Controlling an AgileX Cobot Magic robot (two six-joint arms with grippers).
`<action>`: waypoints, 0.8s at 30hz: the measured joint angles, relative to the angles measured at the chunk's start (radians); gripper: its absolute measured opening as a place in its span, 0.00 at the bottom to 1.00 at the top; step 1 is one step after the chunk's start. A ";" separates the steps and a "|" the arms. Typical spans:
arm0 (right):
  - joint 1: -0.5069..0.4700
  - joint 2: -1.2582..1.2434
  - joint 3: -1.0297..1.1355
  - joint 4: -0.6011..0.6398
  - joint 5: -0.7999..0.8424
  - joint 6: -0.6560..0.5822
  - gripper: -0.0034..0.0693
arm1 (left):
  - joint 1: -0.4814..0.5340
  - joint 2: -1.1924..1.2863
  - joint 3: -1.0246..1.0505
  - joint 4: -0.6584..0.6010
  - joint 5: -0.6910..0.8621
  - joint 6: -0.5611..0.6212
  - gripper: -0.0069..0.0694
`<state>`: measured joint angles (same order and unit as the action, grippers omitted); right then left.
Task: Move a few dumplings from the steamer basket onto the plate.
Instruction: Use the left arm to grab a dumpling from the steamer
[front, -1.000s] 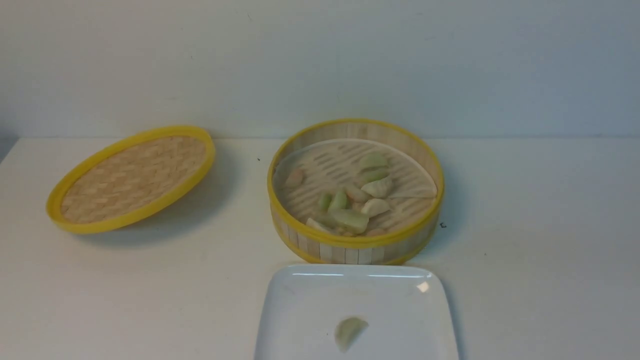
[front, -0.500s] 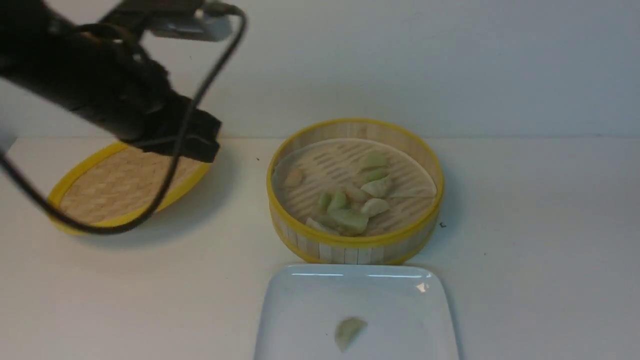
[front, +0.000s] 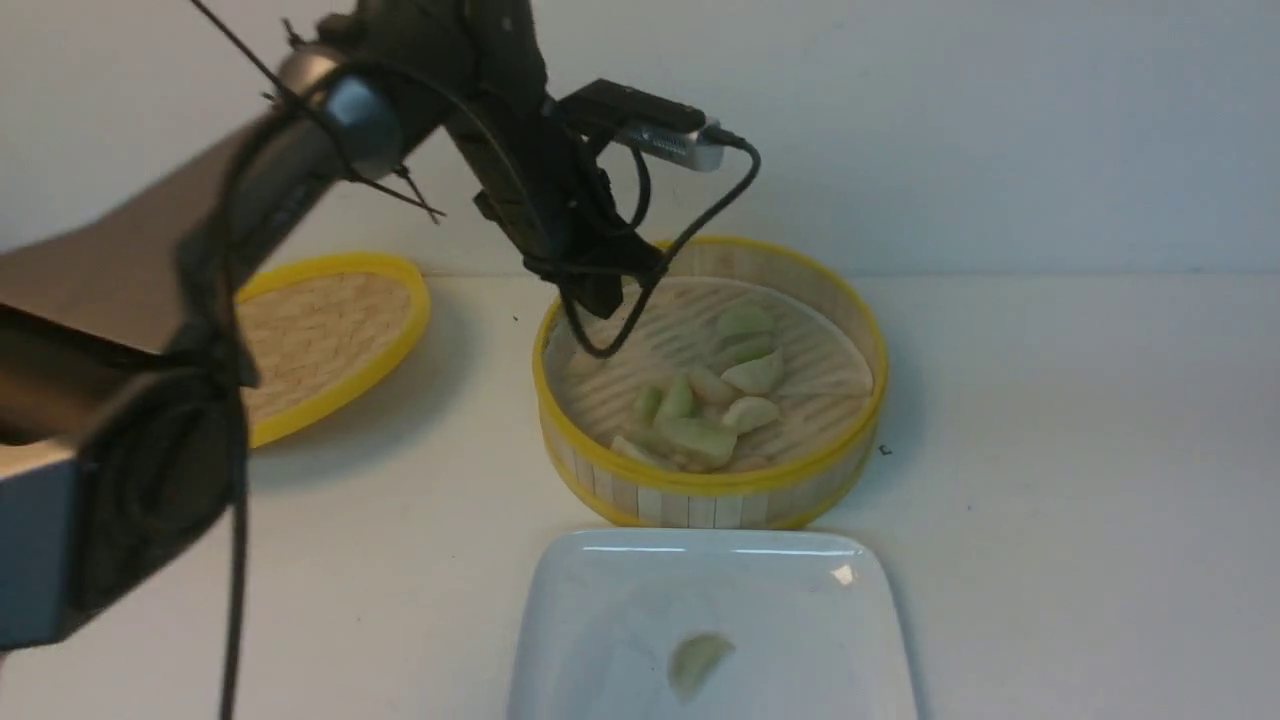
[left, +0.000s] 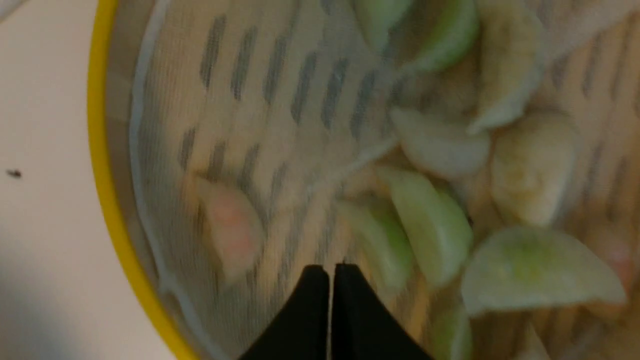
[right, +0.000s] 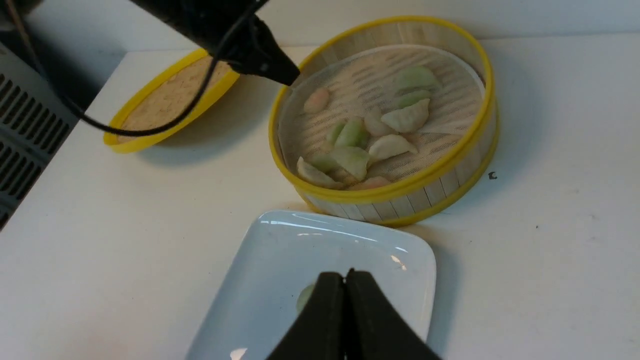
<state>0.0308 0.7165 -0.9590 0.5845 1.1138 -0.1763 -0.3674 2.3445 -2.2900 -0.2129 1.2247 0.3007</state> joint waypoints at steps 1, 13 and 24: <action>0.000 0.000 0.000 0.000 0.001 0.000 0.03 | -0.004 0.040 -0.056 0.021 0.001 -0.020 0.08; 0.000 0.000 0.000 -0.008 0.011 0.023 0.03 | -0.031 0.164 -0.209 0.164 0.011 -0.091 0.11; 0.000 0.000 0.000 -0.019 0.011 0.046 0.03 | -0.032 0.217 -0.213 0.205 0.012 -0.130 0.59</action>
<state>0.0308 0.7165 -0.9590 0.5653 1.1250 -0.1306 -0.3994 2.5613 -2.5029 -0.0083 1.2365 0.1704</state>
